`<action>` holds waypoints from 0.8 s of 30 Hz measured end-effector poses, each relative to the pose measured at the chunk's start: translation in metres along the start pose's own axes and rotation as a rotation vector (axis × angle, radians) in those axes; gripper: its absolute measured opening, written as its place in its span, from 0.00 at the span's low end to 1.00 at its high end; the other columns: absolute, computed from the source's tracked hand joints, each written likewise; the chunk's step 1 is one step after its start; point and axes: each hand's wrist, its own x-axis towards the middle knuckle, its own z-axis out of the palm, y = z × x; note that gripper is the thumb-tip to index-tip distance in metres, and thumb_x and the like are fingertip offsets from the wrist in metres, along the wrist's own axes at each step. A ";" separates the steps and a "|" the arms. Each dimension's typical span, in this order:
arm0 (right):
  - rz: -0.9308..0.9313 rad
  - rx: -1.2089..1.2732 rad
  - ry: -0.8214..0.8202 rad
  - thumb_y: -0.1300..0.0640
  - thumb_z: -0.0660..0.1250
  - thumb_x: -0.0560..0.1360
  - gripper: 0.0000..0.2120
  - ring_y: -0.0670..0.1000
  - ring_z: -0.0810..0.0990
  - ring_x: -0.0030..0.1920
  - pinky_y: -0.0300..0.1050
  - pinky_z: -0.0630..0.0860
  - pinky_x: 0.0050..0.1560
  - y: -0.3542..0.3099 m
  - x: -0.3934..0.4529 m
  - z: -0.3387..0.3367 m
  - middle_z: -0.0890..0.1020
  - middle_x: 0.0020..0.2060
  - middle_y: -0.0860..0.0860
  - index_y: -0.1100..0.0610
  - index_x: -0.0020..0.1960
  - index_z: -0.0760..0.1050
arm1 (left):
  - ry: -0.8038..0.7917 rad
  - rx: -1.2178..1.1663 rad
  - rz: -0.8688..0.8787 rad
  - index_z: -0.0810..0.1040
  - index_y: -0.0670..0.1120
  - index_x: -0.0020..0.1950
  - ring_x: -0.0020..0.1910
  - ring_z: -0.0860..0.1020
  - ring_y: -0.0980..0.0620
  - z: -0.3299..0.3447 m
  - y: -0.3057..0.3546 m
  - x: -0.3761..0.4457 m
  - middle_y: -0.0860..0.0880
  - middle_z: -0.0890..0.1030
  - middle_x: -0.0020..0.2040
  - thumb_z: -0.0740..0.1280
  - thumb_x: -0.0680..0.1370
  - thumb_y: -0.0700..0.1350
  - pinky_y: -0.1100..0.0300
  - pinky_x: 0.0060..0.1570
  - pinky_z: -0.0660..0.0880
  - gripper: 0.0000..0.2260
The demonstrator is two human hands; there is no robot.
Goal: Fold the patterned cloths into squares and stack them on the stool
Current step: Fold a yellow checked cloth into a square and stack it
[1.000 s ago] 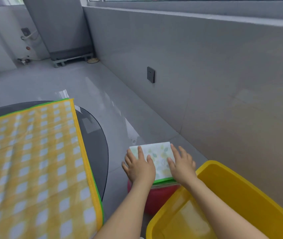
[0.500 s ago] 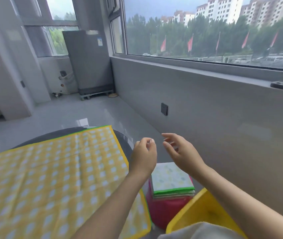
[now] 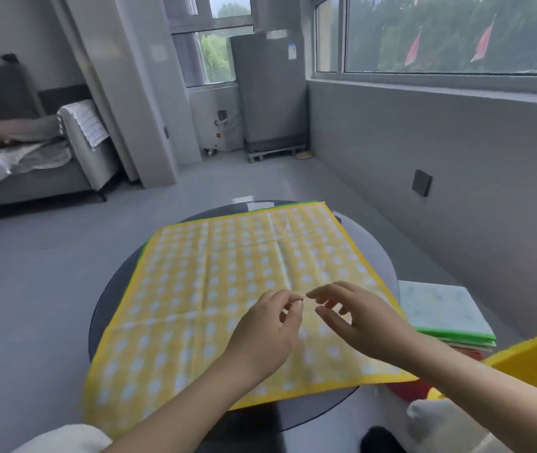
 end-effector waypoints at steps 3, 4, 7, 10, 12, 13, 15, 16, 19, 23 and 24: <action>-0.041 -0.031 -0.077 0.45 0.59 0.77 0.14 0.37 0.73 0.49 0.35 0.72 0.51 -0.003 -0.004 0.020 0.74 0.49 0.36 0.44 0.61 0.73 | -0.023 0.130 0.001 0.73 0.54 0.64 0.58 0.71 0.61 -0.005 -0.032 -0.021 0.59 0.72 0.58 0.55 0.81 0.54 0.62 0.60 0.69 0.15; -0.059 -0.033 -0.095 0.43 0.58 0.76 0.15 0.37 0.73 0.50 0.36 0.73 0.52 -0.003 -0.005 0.026 0.74 0.49 0.35 0.44 0.60 0.74 | -0.028 0.179 0.007 0.72 0.53 0.65 0.59 0.71 0.59 -0.006 -0.040 -0.027 0.58 0.71 0.59 0.55 0.81 0.55 0.62 0.61 0.67 0.16; -0.122 -0.053 -0.138 0.40 0.56 0.74 0.17 0.40 0.74 0.49 0.38 0.74 0.50 -0.008 -0.011 0.039 0.77 0.46 0.37 0.44 0.55 0.77 | -0.048 0.282 0.058 0.72 0.52 0.66 0.61 0.67 0.59 -0.006 -0.057 -0.044 0.57 0.70 0.60 0.52 0.80 0.57 0.67 0.63 0.61 0.20; -0.200 -0.081 -0.150 0.42 0.61 0.73 0.10 0.44 0.75 0.47 0.36 0.72 0.48 -0.013 -0.018 0.047 0.78 0.46 0.39 0.43 0.48 0.79 | -0.010 0.342 0.123 0.76 0.50 0.61 0.60 0.67 0.58 -0.005 -0.069 -0.060 0.55 0.73 0.58 0.51 0.77 0.58 0.63 0.63 0.65 0.22; -0.228 -0.080 -0.159 0.41 0.63 0.72 0.10 0.44 0.74 0.48 0.35 0.71 0.49 -0.015 -0.022 0.049 0.78 0.47 0.40 0.42 0.49 0.79 | -0.006 0.370 0.153 0.76 0.51 0.62 0.63 0.65 0.56 -0.004 -0.077 -0.070 0.53 0.73 0.62 0.54 0.77 0.56 0.57 0.64 0.69 0.20; -0.237 -0.078 -0.172 0.40 0.64 0.72 0.10 0.43 0.73 0.49 0.35 0.71 0.51 -0.016 -0.023 0.050 0.78 0.48 0.40 0.42 0.50 0.79 | -0.043 0.362 0.142 0.74 0.53 0.66 0.68 0.62 0.56 -0.003 -0.079 -0.075 0.53 0.71 0.67 0.52 0.78 0.57 0.57 0.67 0.64 0.21; -0.260 -0.081 -0.188 0.39 0.64 0.71 0.12 0.43 0.73 0.50 0.37 0.71 0.52 -0.017 -0.024 0.053 0.77 0.50 0.40 0.40 0.51 0.78 | -0.103 0.330 0.140 0.67 0.57 0.71 0.74 0.54 0.55 -0.004 -0.083 -0.082 0.54 0.63 0.74 0.47 0.79 0.62 0.58 0.71 0.52 0.24; -0.271 -0.084 -0.192 0.38 0.64 0.71 0.12 0.44 0.72 0.50 0.39 0.72 0.52 -0.017 -0.024 0.055 0.77 0.51 0.40 0.39 0.52 0.78 | -0.110 0.345 0.162 0.66 0.58 0.72 0.75 0.55 0.54 -0.004 -0.085 -0.084 0.53 0.63 0.74 0.45 0.80 0.62 0.56 0.71 0.52 0.24; -0.280 -0.067 -0.187 0.38 0.63 0.72 0.11 0.44 0.73 0.50 0.40 0.72 0.52 -0.019 -0.024 0.058 0.77 0.50 0.40 0.39 0.51 0.78 | -0.127 0.377 0.215 0.71 0.59 0.67 0.71 0.64 0.51 -0.006 -0.088 -0.085 0.51 0.72 0.69 0.51 0.81 0.59 0.51 0.68 0.60 0.18; -0.296 -0.044 -0.171 0.41 0.62 0.73 0.11 0.43 0.74 0.47 0.35 0.70 0.50 -0.025 -0.026 0.061 0.80 0.46 0.40 0.43 0.46 0.81 | -0.055 0.281 0.229 0.81 0.57 0.58 0.66 0.67 0.56 -0.010 -0.087 -0.081 0.54 0.78 0.62 0.60 0.75 0.58 0.58 0.63 0.63 0.16; -0.300 -0.044 -0.166 0.41 0.62 0.74 0.11 0.43 0.75 0.47 0.35 0.70 0.50 -0.026 -0.026 0.061 0.80 0.46 0.40 0.44 0.45 0.81 | -0.044 0.287 0.242 0.82 0.57 0.56 0.65 0.68 0.56 -0.011 -0.087 -0.080 0.55 0.79 0.61 0.60 0.75 0.58 0.59 0.62 0.62 0.16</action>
